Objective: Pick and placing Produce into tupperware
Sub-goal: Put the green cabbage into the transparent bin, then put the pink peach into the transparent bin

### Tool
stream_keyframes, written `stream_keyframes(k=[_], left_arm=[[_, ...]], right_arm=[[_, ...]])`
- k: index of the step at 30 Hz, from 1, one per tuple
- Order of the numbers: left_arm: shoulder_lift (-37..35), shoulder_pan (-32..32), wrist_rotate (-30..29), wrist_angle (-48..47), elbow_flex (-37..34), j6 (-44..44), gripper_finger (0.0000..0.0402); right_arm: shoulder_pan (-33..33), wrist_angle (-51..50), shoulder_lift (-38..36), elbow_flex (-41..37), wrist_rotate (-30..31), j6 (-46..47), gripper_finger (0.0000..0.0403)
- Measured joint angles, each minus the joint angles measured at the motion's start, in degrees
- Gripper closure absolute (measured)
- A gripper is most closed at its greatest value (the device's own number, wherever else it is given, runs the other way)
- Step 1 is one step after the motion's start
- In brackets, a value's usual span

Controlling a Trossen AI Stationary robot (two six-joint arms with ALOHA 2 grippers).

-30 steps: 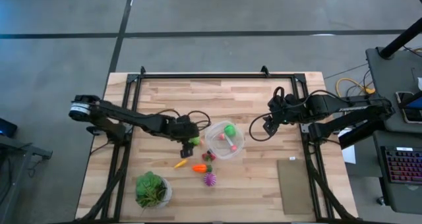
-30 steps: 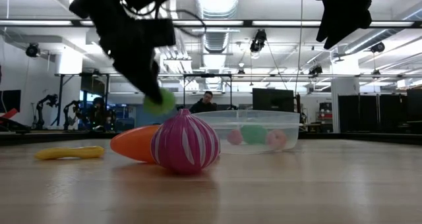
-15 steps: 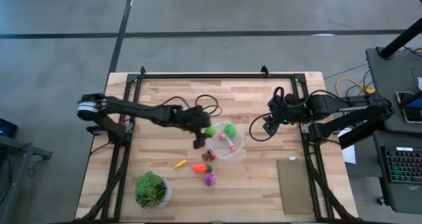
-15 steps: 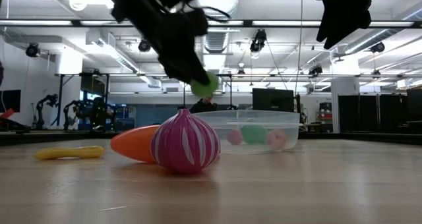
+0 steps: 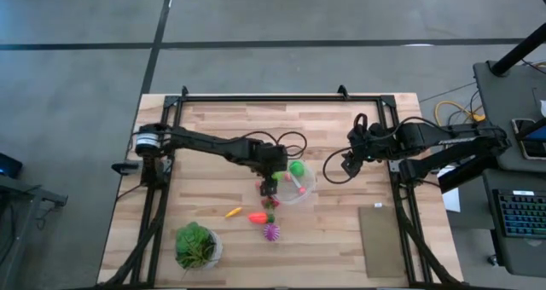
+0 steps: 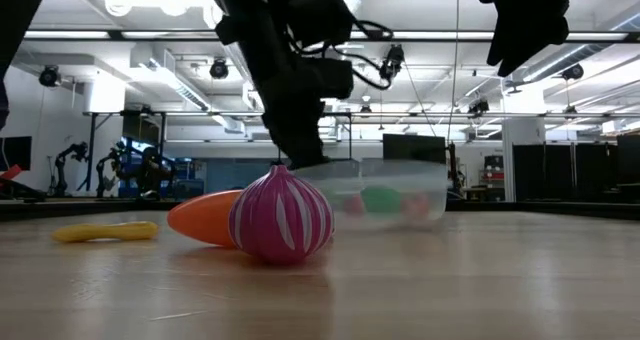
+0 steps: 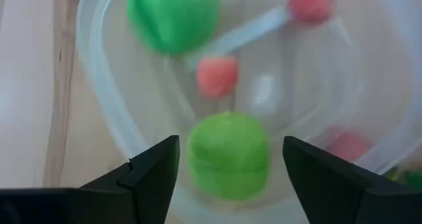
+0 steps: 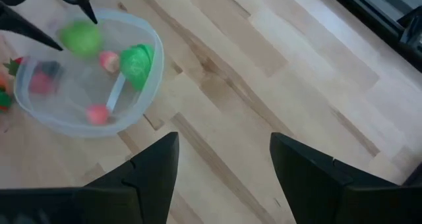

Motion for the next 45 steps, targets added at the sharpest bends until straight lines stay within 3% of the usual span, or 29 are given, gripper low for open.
stream_keyframes(k=[8,12,15,22,26,39,45], left_arm=[[-5.0,-0.1,-1.0,1.2,0.3,0.5,0.0115],[-9.7,-0.3,-1.2,-6.0,-1.1,1.8,0.0114],[-13.2,-0.4,-1.0,-10.1,-4.7,2.2,0.0117],[-17.4,-0.7,0.2,-1.5,-15.4,3.1,0.0119],[-17.7,-0.8,0.3,6.7,-19.0,3.1,0.0119],[-12.0,-2.4,-0.6,9.1,-21.5,0.1,0.012],[-11.3,-2.5,-2.4,10.7,-21.7,-0.1,0.0151]], right_arm=[[0.0,-0.8,0.0,0.0,0.5,-1.4,0.0172],[0.0,-1.9,0.0,0.0,0.5,-1.8,0.0172],[0.0,-2.4,0.0,0.0,0.6,-1.8,0.0172],[-0.1,-2.4,0.0,0.0,1.8,-2.0,0.0172],[-0.1,-2.3,0.0,-0.2,2.0,-2.0,0.0172],[-0.1,-2.3,0.0,-1.8,1.9,-0.7,0.0172],[-0.1,-2.3,0.0,-2.7,1.7,0.0,0.0172]])
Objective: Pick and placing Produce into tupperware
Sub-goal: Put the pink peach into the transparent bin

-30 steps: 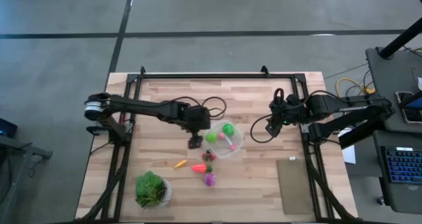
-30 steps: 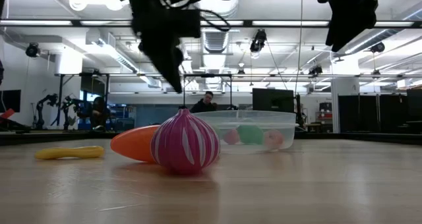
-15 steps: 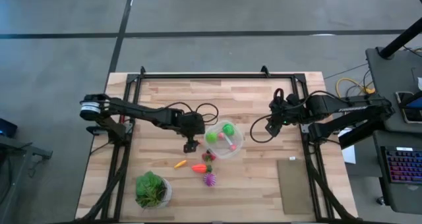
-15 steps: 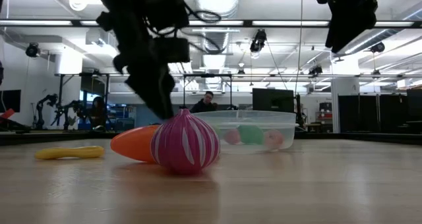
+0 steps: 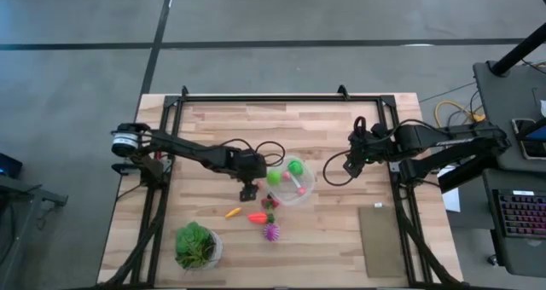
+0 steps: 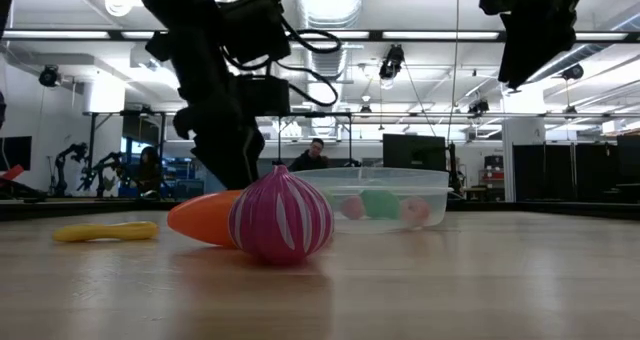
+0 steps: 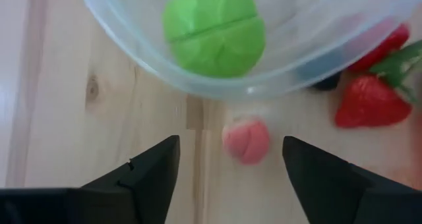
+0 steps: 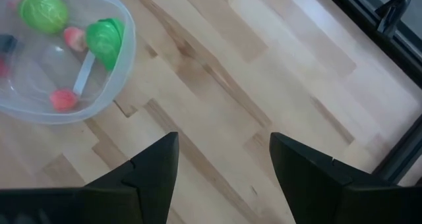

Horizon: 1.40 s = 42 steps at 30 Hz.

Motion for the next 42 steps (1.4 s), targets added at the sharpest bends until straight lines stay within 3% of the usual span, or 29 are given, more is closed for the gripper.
stream_keyframes(k=[7,24,35,42], left_arm=[[-0.1,-0.1,1.0,2.8,-0.9,-0.2,0.0185],[4.7,-0.7,-0.2,5.3,-1.1,-4.4,0.0191],[4.3,-0.9,-0.5,5.5,-1.4,-4.2,0.0285],[3.1,-0.9,0.2,5.2,-1.5,-4.4,0.0313]], right_arm=[[0.0,0.0,0.0,-0.2,0.0,0.3,0.0172],[0.0,0.0,0.0,-0.2,-0.2,1.3,0.0172],[0.0,-0.1,0.0,-0.4,-0.2,1.3,0.0172],[0.0,-0.1,0.0,-0.7,-0.2,1.3,0.0172]])
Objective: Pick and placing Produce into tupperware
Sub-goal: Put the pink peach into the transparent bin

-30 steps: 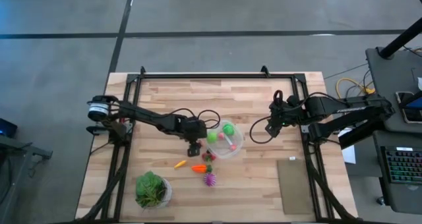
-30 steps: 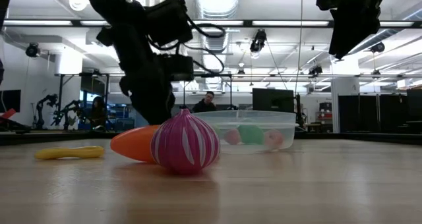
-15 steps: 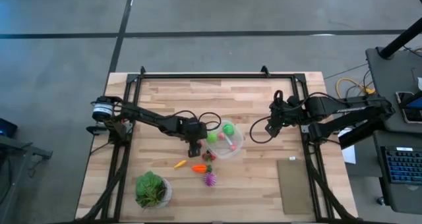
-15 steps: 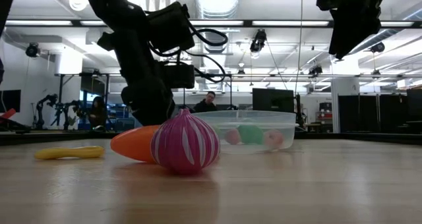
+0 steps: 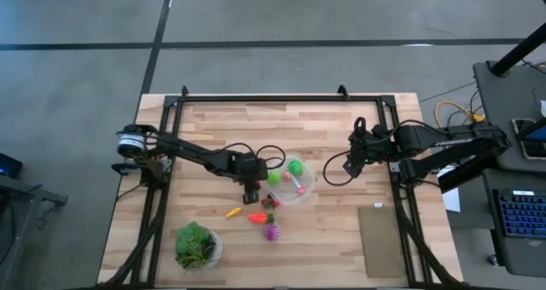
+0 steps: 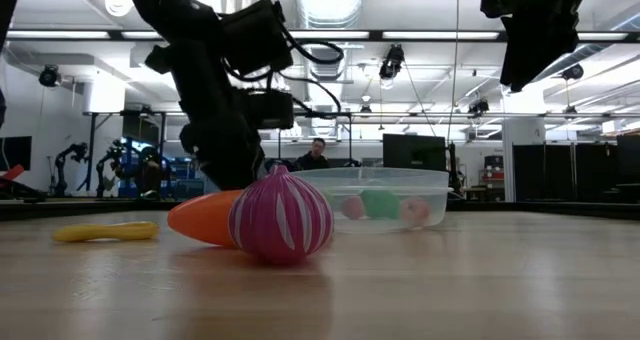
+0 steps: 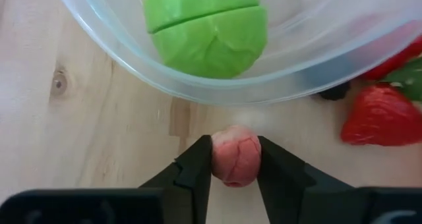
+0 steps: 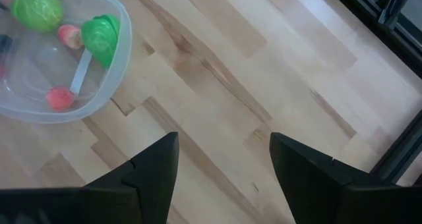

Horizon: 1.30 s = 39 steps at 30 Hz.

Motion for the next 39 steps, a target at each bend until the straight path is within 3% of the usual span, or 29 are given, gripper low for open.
stream_keyframes(k=[17,39], left_arm=[[-10.4,0.1,-4.4,-5.9,6.3,3.6,0.0315],[9.1,2.5,-2.4,-4.1,23.6,15.2,0.0305]], right_arm=[[0.0,0.0,0.0,0.0,-0.2,0.4,0.0172],[0.0,0.1,0.0,0.0,-1.2,0.9,0.0172]])
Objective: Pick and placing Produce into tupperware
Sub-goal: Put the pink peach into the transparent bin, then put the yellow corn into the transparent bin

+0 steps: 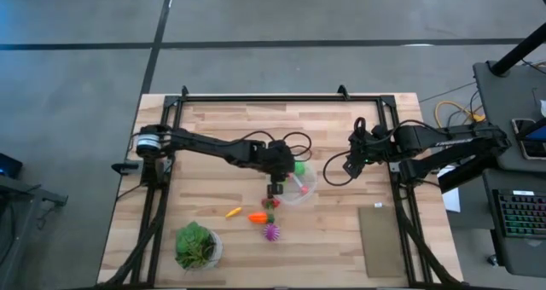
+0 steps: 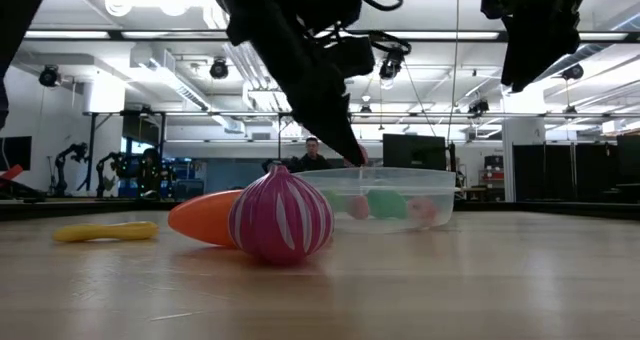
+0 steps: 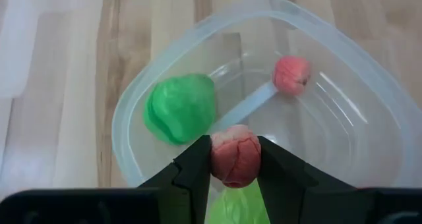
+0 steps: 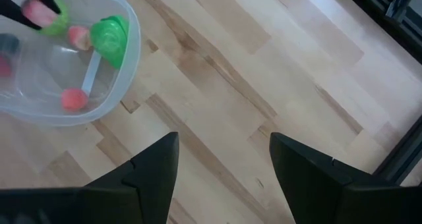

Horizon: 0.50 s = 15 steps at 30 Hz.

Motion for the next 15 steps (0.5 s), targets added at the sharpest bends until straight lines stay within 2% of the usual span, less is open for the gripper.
stream_keyframes(k=[11,15], left_arm=[[-1.5,0.7,-2.0,-1.4,-0.6,-0.2,0.0207],[-3.3,0.7,-2.0,-5.6,-0.4,-0.2,0.0185]], right_arm=[[0.0,0.0,0.0,0.0,-0.3,0.0,0.0172],[0.0,-0.1,0.0,-0.2,-0.3,0.0,0.0172]])
